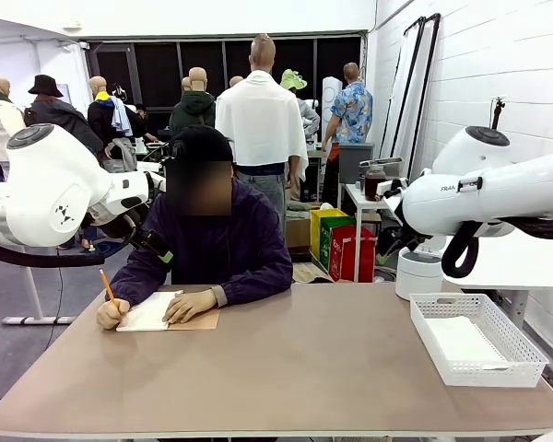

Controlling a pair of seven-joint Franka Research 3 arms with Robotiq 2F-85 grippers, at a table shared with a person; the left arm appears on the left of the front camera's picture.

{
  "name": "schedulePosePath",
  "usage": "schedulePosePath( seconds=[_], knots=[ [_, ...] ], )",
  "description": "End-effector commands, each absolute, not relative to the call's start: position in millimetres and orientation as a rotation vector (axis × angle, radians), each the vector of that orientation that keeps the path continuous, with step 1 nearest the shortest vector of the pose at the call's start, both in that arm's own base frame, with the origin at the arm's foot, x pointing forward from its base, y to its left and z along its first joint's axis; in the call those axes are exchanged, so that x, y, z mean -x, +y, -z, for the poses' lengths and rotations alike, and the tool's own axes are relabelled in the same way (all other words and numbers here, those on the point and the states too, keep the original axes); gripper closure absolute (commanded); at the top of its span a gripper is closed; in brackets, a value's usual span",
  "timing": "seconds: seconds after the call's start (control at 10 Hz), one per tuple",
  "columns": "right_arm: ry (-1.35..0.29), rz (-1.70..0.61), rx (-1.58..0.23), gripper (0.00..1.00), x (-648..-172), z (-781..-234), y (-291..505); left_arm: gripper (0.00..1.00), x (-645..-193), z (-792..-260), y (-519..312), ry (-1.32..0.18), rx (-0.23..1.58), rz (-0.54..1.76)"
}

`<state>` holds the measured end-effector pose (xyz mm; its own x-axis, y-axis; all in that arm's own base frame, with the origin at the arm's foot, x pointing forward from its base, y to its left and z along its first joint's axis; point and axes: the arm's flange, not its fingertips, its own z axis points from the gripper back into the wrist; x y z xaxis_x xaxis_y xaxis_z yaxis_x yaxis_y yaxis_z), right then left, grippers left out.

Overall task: Sort the paper based on its condition.
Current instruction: If a person hands you a paper, place it in the Organizing basket , and if it's crumpled, put it in the Trash can.

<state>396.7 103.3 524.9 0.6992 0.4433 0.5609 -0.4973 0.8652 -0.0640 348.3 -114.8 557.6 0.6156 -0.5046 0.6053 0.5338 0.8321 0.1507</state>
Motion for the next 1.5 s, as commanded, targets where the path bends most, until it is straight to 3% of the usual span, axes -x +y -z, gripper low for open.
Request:
schedulePosePath(
  seconds=[0.0,1.4],
  knots=[
    [-0.607,-0.641,-0.224,0.00,-393,-510,101,0.00,-350,-558,-114,-0.687,0.049,0.597],
    [-0.595,-0.689,-0.249,0.00,-389,-503,119,0.00,-350,-558,-114,-0.687,0.049,0.597]
  ],
)
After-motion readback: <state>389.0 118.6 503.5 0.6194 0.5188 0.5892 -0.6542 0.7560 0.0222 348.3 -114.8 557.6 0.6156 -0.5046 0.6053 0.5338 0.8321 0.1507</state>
